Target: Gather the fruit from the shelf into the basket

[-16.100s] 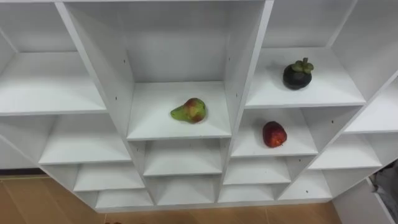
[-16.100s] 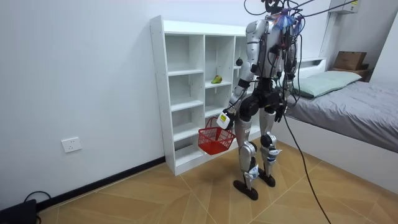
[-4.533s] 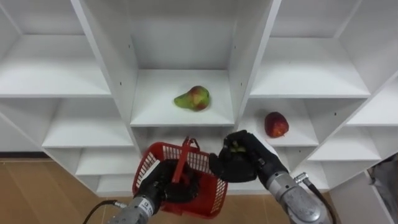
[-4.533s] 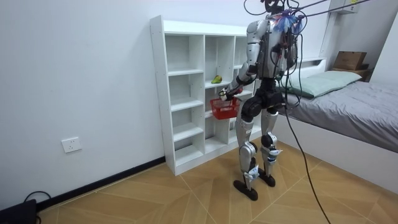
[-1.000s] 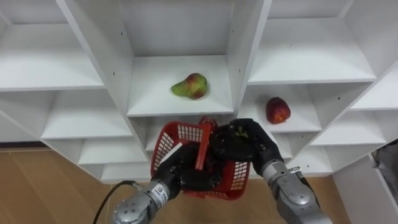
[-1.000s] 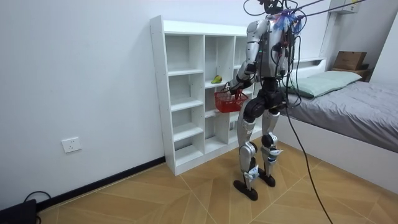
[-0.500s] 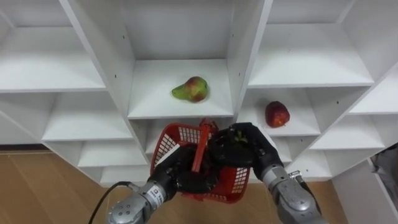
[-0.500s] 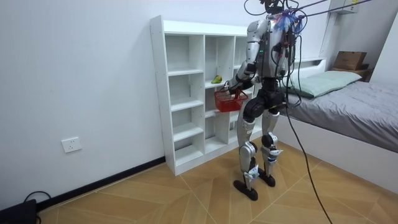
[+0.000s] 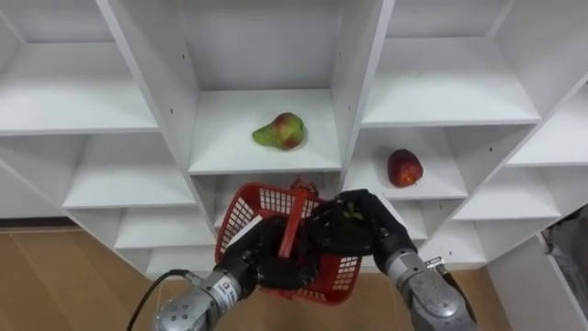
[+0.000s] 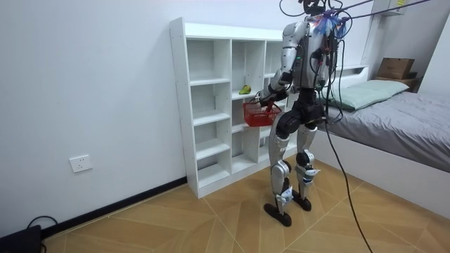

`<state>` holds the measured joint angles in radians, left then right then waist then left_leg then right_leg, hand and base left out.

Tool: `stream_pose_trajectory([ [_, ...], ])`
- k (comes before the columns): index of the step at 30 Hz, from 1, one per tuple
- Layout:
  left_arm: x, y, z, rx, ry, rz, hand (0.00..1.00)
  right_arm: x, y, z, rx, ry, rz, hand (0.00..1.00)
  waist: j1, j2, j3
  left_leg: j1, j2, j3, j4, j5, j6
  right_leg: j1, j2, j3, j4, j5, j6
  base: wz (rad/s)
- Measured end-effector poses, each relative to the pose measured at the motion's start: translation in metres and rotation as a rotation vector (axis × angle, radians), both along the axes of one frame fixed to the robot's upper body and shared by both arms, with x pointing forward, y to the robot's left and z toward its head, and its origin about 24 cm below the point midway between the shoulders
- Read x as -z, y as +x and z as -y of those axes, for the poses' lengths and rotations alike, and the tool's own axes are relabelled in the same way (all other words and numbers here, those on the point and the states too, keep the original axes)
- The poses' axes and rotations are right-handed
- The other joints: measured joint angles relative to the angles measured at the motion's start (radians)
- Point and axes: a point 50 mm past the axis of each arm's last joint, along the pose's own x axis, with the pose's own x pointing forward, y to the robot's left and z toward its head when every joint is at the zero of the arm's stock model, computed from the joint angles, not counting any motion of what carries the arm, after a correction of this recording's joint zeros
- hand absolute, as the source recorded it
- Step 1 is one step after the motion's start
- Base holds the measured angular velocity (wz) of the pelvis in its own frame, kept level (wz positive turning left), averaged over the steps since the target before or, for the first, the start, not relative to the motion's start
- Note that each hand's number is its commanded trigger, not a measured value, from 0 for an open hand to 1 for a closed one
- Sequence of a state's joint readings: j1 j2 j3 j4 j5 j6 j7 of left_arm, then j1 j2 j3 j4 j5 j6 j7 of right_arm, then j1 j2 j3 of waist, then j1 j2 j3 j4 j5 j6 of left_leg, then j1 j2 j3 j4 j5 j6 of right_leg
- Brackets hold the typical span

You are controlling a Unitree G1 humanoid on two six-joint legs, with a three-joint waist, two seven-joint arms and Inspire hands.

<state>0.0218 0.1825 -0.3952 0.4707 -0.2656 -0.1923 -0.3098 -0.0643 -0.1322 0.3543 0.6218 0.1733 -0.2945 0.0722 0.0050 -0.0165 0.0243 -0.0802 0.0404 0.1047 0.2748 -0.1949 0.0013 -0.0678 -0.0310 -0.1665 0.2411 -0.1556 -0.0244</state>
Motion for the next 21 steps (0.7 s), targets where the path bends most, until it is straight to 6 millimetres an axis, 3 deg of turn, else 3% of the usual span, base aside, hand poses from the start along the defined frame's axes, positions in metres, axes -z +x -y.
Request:
stream_pose_trajectory([
  [21, 0.0036, -0.0026, -0.0016, 0.023, 0.022, -0.013, 1.0, 0.0064, -0.0044, 0.0022, -0.016, 0.011, -0.037, 0.0, -0.001, 0.017, 0.0002, 0.001, 0.001, 0.001, -0.003, 0.0, 0.0, 0.0, -0.001, -0.002, -0.001, 0.0, 0.0, 0.0],
])
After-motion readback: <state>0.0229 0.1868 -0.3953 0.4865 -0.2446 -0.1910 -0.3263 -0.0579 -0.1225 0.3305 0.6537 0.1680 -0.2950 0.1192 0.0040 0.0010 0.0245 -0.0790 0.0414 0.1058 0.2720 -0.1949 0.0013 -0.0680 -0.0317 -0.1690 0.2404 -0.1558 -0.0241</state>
